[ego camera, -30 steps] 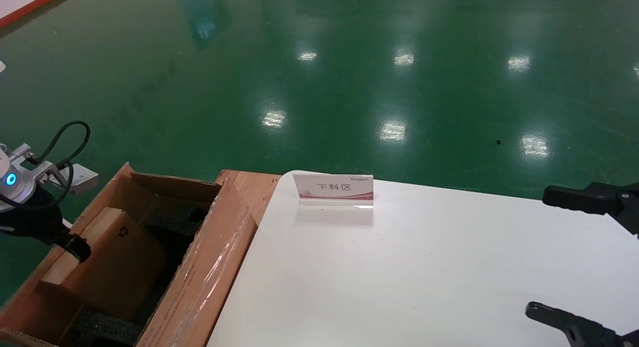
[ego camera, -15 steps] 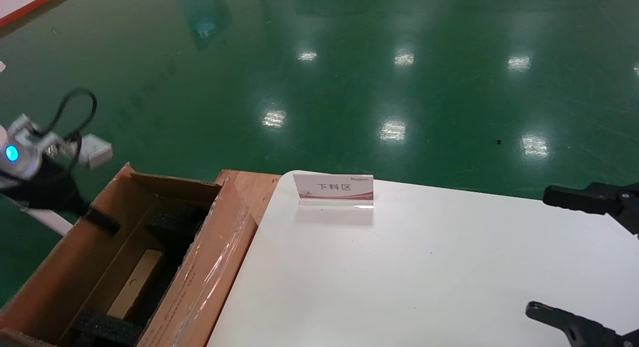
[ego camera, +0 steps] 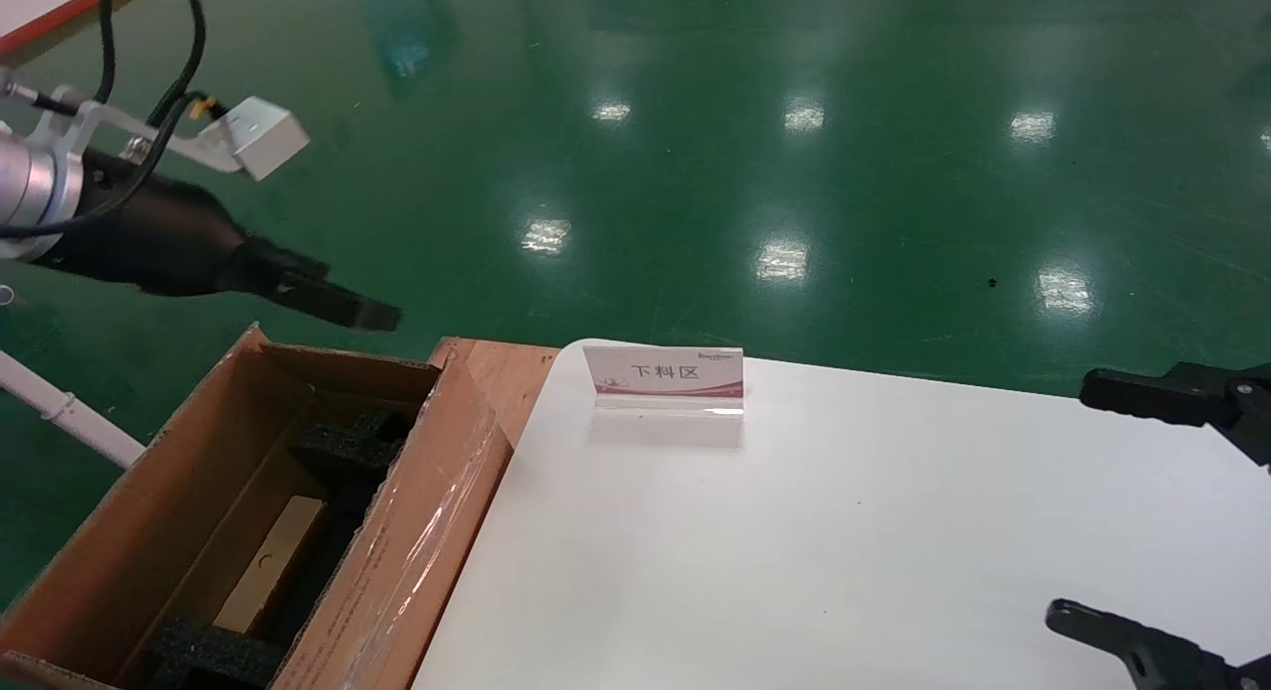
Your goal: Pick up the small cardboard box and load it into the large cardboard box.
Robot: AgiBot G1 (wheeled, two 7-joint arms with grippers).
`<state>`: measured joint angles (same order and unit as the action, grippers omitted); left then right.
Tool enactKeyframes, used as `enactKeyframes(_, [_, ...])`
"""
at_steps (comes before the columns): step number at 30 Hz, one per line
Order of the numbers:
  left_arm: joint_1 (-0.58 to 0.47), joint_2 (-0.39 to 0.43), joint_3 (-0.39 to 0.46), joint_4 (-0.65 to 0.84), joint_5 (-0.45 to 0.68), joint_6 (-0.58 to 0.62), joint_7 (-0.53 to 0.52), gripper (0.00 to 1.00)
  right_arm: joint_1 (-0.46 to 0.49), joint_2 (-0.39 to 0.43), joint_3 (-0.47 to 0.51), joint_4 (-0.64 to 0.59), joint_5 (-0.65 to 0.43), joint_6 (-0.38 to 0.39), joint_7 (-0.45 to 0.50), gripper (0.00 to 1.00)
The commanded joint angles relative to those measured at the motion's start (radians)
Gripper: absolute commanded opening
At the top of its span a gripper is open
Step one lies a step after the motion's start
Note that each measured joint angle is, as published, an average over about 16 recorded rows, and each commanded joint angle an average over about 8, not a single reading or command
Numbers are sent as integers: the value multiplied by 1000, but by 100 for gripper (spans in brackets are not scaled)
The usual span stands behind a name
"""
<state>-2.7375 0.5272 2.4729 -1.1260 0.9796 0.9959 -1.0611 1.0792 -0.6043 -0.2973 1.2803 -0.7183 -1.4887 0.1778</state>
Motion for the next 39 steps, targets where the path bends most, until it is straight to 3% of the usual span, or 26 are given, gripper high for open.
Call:
enactKeyframes(1, [-20,-7,-13,-29,-19,-2,8,100,0,0,0,0,0,0,0,100])
enactKeyframes(5, [-1,-11,-68,-58,-32,4,30,100,0,0,0,0,0,0,0,100])
enactKeyframes(9, [81,-7,-179,-68,-45,29,75,100,0,0,0,-1,0,0,0,100])
enactKeyframes(39, [933,42,-1264,-117,-155,283,505,100,-1,-1,3,0,-2,-1,1,100])
